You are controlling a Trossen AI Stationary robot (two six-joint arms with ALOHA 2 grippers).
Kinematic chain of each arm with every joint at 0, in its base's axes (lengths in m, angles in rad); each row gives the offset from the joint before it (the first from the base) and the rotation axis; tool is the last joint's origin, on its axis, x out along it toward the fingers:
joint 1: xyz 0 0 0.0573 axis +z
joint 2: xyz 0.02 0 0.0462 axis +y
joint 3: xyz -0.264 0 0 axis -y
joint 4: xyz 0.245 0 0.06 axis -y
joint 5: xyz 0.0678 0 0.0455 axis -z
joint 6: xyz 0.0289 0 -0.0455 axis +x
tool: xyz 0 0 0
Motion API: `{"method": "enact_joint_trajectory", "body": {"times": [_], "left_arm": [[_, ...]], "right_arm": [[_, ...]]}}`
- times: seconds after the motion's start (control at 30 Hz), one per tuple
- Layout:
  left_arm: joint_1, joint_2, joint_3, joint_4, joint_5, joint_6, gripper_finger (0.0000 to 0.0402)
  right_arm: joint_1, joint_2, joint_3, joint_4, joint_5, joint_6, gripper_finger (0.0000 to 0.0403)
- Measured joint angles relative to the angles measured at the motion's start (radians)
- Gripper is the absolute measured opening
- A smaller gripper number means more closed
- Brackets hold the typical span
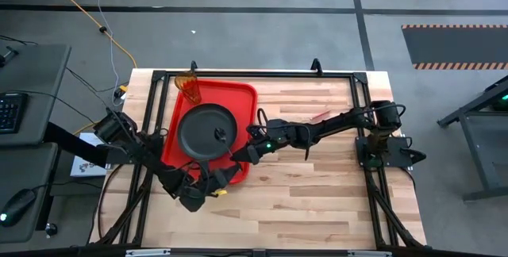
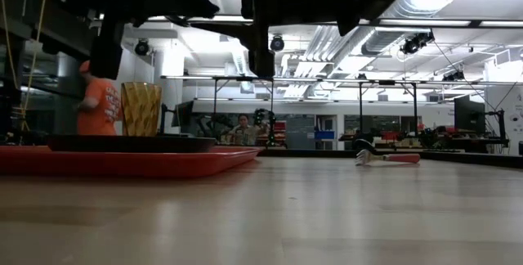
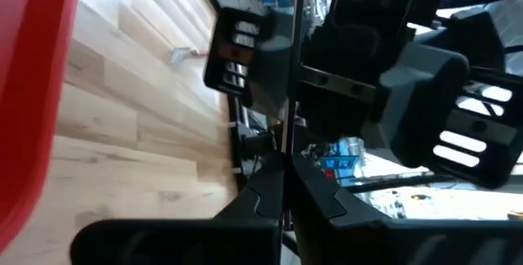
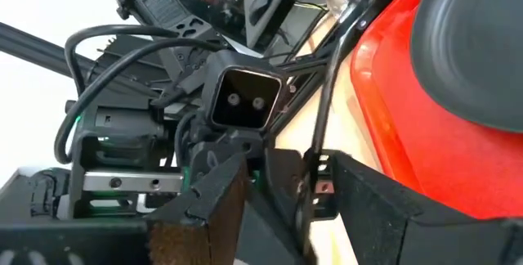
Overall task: Pick and place plate/cup/fork/spoon on tray
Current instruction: Put the black spoon on the red tray to the left of the red tray
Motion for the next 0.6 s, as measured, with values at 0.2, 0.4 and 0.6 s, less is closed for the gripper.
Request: {"method": "enact_joint_trajectory", "body": {"times": [0.2, 0.4, 0.6], "left_arm": [[-0.003, 0.0, 0.0, 0.007, 0.015, 0.001, 0.0], [-0.002, 0.0, 0.0, 0.006, 0.018, 0.001, 0.0], [-0.001, -0.001, 0.0, 0.004, 0.01, 0.006, 0.0003]], "right_arm": [[-0.002, 0.0, 0.0, -0.003, 0.003, -0.014, 0.0168], [-0.002, 0.0, 0.0, 0.008, 0.003, -0.012, 0.0095], [-0.003, 0.001, 0.0, 0.004, 0.004, -0.013, 0.0008]]}}
